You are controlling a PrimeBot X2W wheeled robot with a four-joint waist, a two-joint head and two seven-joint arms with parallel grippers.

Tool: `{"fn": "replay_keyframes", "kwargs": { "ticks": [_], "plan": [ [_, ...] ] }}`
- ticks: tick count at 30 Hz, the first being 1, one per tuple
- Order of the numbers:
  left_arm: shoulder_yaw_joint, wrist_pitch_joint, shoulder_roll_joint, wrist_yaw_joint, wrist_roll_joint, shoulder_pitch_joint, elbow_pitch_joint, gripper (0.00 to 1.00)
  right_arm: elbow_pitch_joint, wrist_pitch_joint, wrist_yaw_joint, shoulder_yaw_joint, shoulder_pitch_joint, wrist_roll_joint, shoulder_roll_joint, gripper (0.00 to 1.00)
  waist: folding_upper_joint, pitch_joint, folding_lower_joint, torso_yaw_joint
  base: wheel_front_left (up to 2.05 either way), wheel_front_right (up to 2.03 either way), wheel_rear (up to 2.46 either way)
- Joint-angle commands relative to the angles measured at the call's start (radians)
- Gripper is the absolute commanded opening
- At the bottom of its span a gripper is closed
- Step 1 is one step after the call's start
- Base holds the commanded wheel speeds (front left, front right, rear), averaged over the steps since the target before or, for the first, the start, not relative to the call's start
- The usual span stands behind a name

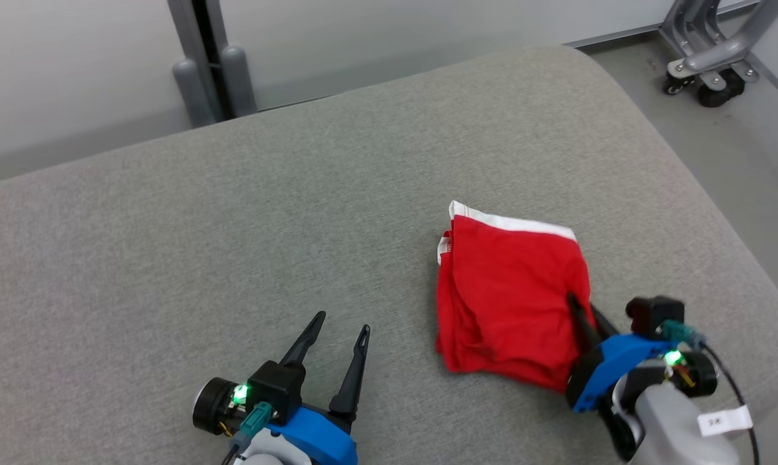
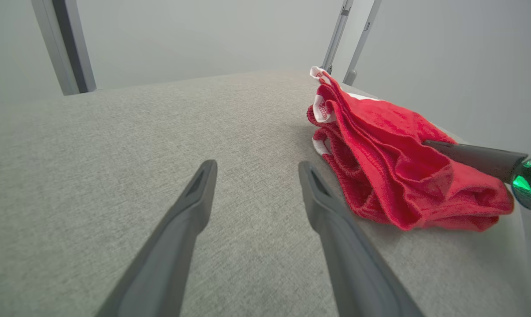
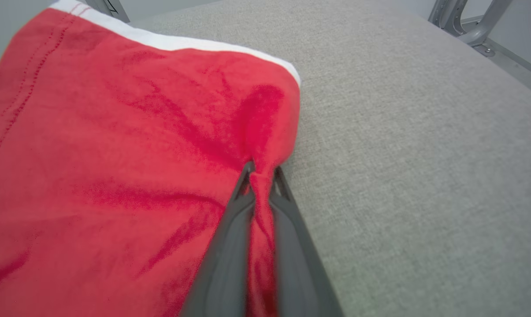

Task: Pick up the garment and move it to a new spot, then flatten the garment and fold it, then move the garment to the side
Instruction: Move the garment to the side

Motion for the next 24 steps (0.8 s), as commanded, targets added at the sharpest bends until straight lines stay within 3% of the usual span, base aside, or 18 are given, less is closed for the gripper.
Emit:
{"fn": "replay_keyframes", "kwargs": {
  "ticks": [1,10,19,20,21,22,24],
  "plan": [
    [0.000,-0.003,0.002,-0.004,0.009,-0.019,0.007,1.00,0.004,-0.001,0.000,-0.004,-0.037,-0.013,-0.022,0.00,-0.0001,0.017,-0.0001,0.018,0.00,0.00,0.00],
    [0.047,-0.003,0.007,-0.012,0.051,-0.027,0.023,1.00,0.082,-0.001,0.000,-0.050,-0.229,-0.099,-0.185,0.00,-0.0001,0.083,-0.0001,0.116,0.00,0.00,0.00],
    [0.069,-0.003,0.023,-0.019,0.076,-0.044,0.018,1.00,0.237,0.010,0.000,-0.211,-0.387,-0.233,-0.373,0.00,-0.0001,0.124,-0.0001,0.180,0.00,0.00,0.00],
    [0.068,-0.003,0.023,-0.020,0.076,-0.049,0.020,1.00,0.246,0.009,0.000,-0.238,-0.393,-0.253,-0.386,0.11,-0.0001,0.124,-0.0001,0.185,0.00,0.00,0.00],
    [0.066,-0.003,0.023,-0.020,0.078,-0.054,0.022,1.00,0.252,0.008,0.000,-0.265,-0.399,-0.274,-0.397,0.46,-0.0001,0.125,-0.0001,0.189,0.00,0.00,0.00],
    [0.064,-0.003,0.023,-0.020,0.078,-0.060,0.022,1.00,0.257,0.006,0.000,-0.296,-0.402,-0.291,-0.409,1.00,-0.0001,0.125,-0.0001,0.193,0.00,0.00,0.00],
    [0.064,-0.003,0.021,-0.020,0.077,-0.065,0.022,1.00,0.246,0.003,0.000,-0.359,-0.405,-0.324,-0.417,1.00,-0.0001,0.123,-0.0001,0.197,0.00,0.00,0.00]
  ]
}}
